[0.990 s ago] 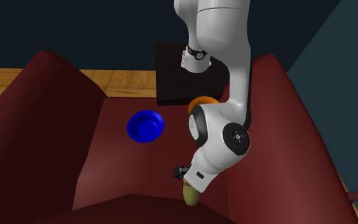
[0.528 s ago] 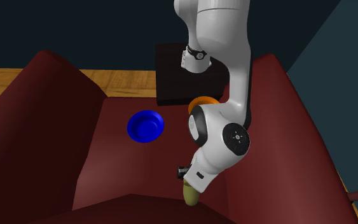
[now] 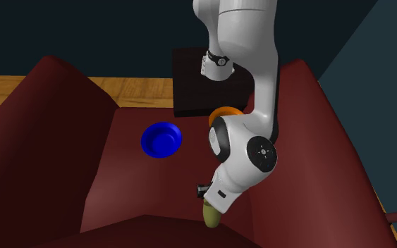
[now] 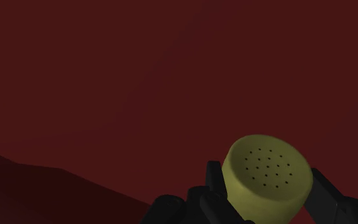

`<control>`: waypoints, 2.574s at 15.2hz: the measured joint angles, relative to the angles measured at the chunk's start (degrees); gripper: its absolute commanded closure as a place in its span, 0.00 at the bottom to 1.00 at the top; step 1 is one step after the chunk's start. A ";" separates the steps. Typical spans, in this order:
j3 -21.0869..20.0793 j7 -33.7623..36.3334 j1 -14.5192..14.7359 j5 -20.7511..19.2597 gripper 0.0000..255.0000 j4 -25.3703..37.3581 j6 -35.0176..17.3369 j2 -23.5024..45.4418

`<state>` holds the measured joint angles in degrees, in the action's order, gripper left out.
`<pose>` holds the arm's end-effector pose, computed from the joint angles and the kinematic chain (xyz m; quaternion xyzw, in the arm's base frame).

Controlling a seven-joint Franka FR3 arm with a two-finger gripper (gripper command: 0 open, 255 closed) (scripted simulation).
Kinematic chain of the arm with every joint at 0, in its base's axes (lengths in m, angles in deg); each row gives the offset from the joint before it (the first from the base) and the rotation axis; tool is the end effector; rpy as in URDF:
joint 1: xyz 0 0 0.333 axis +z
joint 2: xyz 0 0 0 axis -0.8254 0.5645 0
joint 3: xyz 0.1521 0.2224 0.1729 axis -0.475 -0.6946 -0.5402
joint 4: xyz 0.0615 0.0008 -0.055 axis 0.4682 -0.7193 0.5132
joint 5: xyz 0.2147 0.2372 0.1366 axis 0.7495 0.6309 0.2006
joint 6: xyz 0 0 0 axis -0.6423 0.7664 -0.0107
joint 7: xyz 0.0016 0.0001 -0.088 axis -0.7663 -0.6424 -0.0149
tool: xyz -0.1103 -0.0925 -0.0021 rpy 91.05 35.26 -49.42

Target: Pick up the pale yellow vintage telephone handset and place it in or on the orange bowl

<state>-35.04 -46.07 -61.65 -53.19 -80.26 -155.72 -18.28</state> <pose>0.6101 -0.0946 0.1586 0.9920 0.0194 0.0000 0.1246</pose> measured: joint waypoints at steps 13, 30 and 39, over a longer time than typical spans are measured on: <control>-0.99 -2.13 -0.50 1.34 1.00 -1.31 5.23 -6.69; -1.66 -1.59 -0.02 1.28 1.00 -12.48 7.26 -19.61; -2.11 7.27 2.78 -3.29 1.00 -35.74 -0.12 -33.87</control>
<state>-37.15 -38.80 -58.87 -56.48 -116.00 -155.84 -52.16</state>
